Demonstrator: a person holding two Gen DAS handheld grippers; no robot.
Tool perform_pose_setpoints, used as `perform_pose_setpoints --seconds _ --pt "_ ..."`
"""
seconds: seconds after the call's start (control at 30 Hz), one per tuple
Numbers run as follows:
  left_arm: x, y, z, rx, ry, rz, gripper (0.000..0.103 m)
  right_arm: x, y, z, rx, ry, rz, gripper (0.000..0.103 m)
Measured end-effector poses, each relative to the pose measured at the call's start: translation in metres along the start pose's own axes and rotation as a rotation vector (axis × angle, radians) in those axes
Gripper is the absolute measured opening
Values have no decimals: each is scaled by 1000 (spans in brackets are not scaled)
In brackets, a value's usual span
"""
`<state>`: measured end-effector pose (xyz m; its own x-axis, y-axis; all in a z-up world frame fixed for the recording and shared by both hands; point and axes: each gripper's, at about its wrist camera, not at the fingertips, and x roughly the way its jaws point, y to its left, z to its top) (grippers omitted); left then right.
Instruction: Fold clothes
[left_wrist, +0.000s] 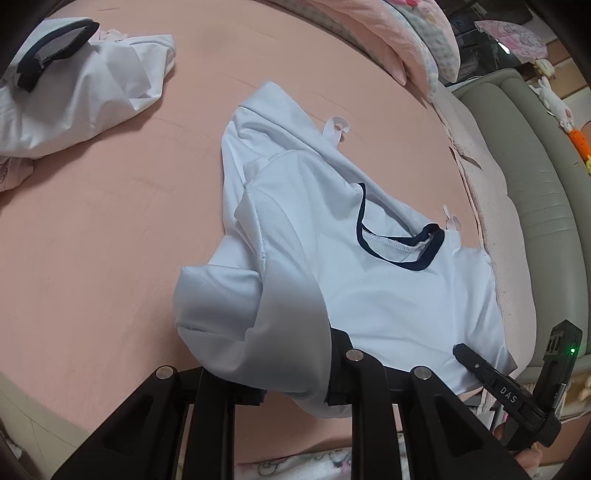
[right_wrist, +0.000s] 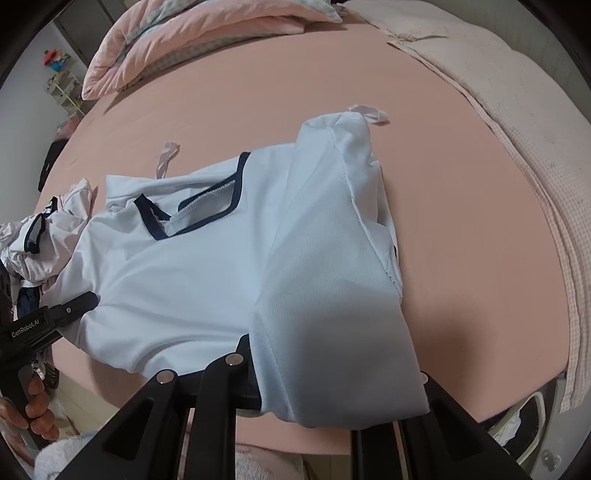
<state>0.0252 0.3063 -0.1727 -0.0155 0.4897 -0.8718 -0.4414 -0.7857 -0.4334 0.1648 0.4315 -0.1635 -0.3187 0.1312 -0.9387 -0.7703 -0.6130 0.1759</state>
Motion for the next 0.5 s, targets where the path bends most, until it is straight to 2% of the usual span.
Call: perform_pose_setpoints --seconds 0.2,0.5 --pt "3 12 -9 3 12 -5 18 -1 -15 -3 18 12 6 15" --pt "12 23 -8 -33 10 -59 21 12 -22 2 11 27 11 19"
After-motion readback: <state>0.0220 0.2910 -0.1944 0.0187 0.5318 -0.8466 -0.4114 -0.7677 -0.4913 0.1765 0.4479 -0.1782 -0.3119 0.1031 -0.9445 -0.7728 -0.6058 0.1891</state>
